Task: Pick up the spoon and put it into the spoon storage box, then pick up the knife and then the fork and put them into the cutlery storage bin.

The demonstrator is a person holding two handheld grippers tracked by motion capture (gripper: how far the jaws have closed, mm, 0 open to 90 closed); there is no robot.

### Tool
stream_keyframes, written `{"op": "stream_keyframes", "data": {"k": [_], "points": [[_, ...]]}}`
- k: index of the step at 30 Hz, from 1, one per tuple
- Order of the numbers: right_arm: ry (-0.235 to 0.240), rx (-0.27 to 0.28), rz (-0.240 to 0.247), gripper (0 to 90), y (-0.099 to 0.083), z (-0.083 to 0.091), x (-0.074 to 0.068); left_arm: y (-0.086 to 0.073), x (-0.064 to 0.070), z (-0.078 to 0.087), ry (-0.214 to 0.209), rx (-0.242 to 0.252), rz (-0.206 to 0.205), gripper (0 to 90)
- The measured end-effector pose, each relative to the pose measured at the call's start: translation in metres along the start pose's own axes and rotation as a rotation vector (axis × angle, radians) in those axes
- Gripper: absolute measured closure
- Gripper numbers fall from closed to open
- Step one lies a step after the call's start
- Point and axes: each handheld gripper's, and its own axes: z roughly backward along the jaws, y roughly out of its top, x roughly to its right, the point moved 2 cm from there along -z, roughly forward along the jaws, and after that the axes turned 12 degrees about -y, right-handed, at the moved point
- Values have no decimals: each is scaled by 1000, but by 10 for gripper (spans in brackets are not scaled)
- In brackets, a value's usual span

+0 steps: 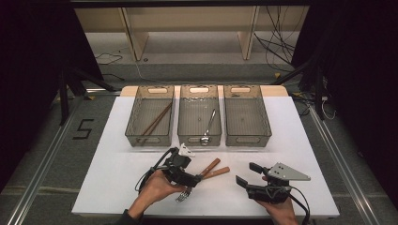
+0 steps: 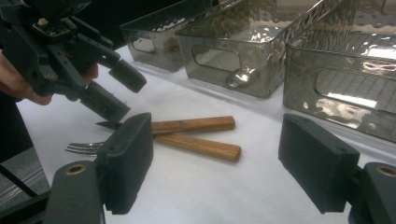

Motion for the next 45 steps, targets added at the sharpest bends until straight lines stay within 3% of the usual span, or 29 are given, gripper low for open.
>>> {"op": "stream_keyframes", "data": {"k": [12, 25, 45], "points": [[-2, 0, -5, 270, -1, 0, 4, -5, 10, -7, 13, -26, -20, 368], [-3, -1, -1, 270, -1, -1, 3, -13, 16, -16, 51, -78, -43, 570], [-5, 0, 1, 270, -1, 0, 2, -17, 17, -21, 48, -113, -60, 689]]}}
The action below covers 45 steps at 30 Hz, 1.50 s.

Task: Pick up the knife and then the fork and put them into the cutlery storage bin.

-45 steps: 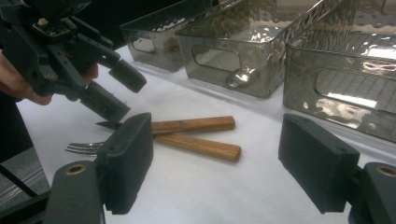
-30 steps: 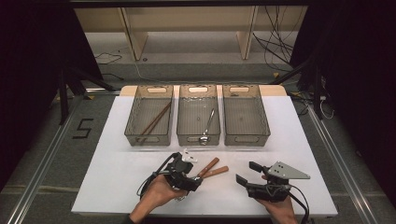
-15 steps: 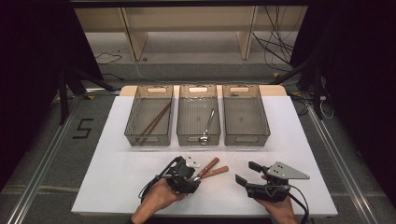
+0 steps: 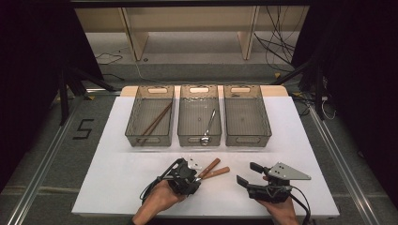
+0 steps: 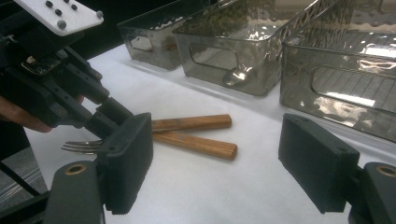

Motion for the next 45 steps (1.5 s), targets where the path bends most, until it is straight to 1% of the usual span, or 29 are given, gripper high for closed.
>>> {"op": "stream_keyframes", "data": {"k": [4, 7, 9, 13, 17, 20, 27, 30, 32, 36, 38, 39, 41, 45], "points": [[-1, 1, 2, 270, 0, 0, 0, -2, -1, -5, 9, -10, 7, 709], [-1, 0, 5, 270, 1, 1, -1, -3, -2, -8, 20, -23, 4, 736], [-1, -1, 5, 270, 1, 1, -2, -3, -2, -9, 23, -20, 2, 747], [0, -1, 5, 270, 1, 1, -2, -2, -2, -9, 24, -21, 10, 783], [0, 0, 4, 270, 1, 1, -1, -1, -3, -9, 16, -27, 24, 808], [0, 0, 6, 270, 1, 1, -2, -1, -3, -9, 17, -28, 28, 814], [0, 0, 6, 270, 1, 1, -2, -1, -5, -7, -11, -37, 45, 820], [0, 1, 6, 270, 1, 1, -2, -1, -5, -7, -14, -39, 42, 821], [1, 1, 6, 270, 1, 1, -2, -1, -5, -6, -18, -32, 49, 821], [1, 2, 7, 270, 1, 1, -2, -2, -7, -6, -26, -34, 42, 822], [1, 4, 5, 270, 1, 1, -2, -2, -7, -4, -31, -22, 41, 823], [2, 3, 6, 270, 1, 1, -2, -2, -8, -4, -34, -23, 34, 823], [2, 4, 5, 270, 1, 1, -2, -2, -8, -2, -39, -13, 37, 823], [1, 2, 7, 270, 1, 1, -2, -2, -10, 1, -67, -7, 38, 823]]}}
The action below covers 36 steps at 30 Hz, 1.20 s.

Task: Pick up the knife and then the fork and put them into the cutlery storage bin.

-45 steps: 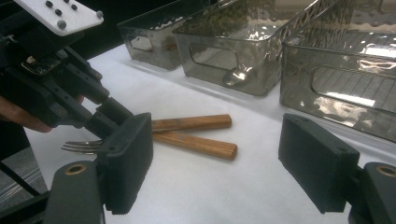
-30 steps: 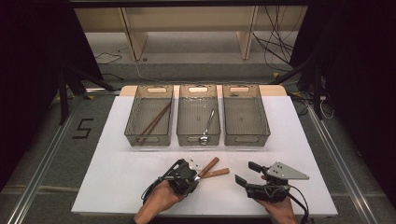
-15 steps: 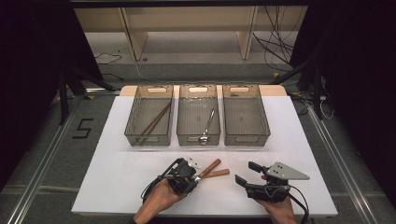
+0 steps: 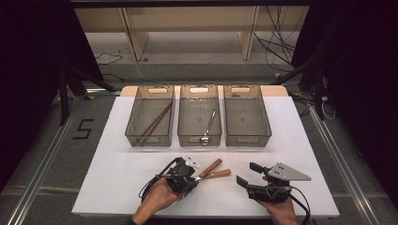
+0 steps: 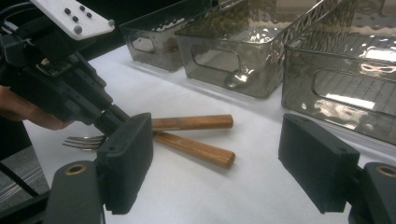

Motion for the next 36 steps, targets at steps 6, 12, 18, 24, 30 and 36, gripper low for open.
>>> {"op": "stream_keyframes", "data": {"k": [6, 12, 18, 24, 30, 36], "points": [[6, 15, 14, 270, 1, 1, -4, 1, 1, 7, -29, 12, -10, 823], [14, 33, 88, 268, 4, 1, -15, 4, 5, 19, -70, 11, -38, 822], [-2, 44, 264, 266, 6, -1, -37, 6, 11, 29, -109, 7, -67, 823], [-61, 50, 481, 268, 6, -4, -60, 7, 16, 32, -126, 3, -78, 823], [-103, 25, 672, 286, 1, -14, -77, 7, 19, 32, -139, -14, -94, 823], [-152, 25, 839, 331, -5, -22, -89, 8, 25, 31, -160, -22, -101, 823]]}}
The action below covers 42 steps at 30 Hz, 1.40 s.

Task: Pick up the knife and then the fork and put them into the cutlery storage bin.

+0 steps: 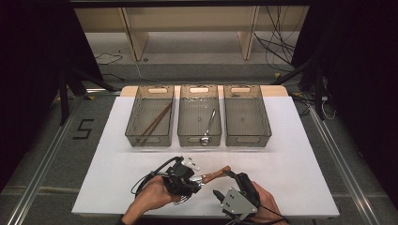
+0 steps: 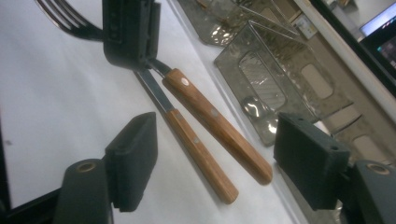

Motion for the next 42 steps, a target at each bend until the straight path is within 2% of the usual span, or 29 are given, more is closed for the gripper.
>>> {"op": "stream_keyframes", "data": {"k": [5, 9, 10, 12, 16, 22, 23, 26, 29, 32, 34, 35, 36, 39, 42], "points": [[-45, -1, 122, 406, 2, -5, -6, 1, 3, -1, -13, -14, -8, 823], [-81, -15, 162, 461, 3, -7, -11, 1, 5, -2, -28, -19, -16, 823], [-75, -12, 175, 474, 3, -8, -12, 1, 6, -2, -31, -21, -17, 823], [-89, -9, 234, 498, 3, -9, -13, 1, 7, -3, -36, -21, -16, 823], [-97, 3, 284, 548, 4, -10, -17, 2, 8, -2, -56, -20, -21, 823], [-106, 13, 339, 630, 4, -11, -21, 2, 9, 0, -62, -23, -25, 823], [-110, 7, 331, 646, 3, -11, -22, 2, 9, 0, -62, -24, -26, 823], [-117, 18, 351, 698, 3, -10, -23, 2, 9, 0, -71, -27, -23, 822], [-126, 20, 389, 728, 2, -9, -26, 2, 9, -1, -75, -25, -18, 822], [-138, 30, 455, 759, 2, -10, -28, 2, 8, -1, -79, -28, -7, 819], [-137, 28, 473, 781, 1, -9, -31, 2, 7, 0, -78, -19, -7, 814], [-137, 33, 498, 793, 2, -9, -30, 2, 7, 1, -76, -9, -5, 808], [-144, 24, 494, 805, 1, -9, -31, 2, 7, 3, -74, -3, -5, 801], [-130, 26, 499, 810, 2, -8, -29, 4, 6, 9, -75, 18, -4, 685], [-138, 24, 493, 811, 1, -7, -25, 3, 3, 17, -37, 37, 6, 600]]}}
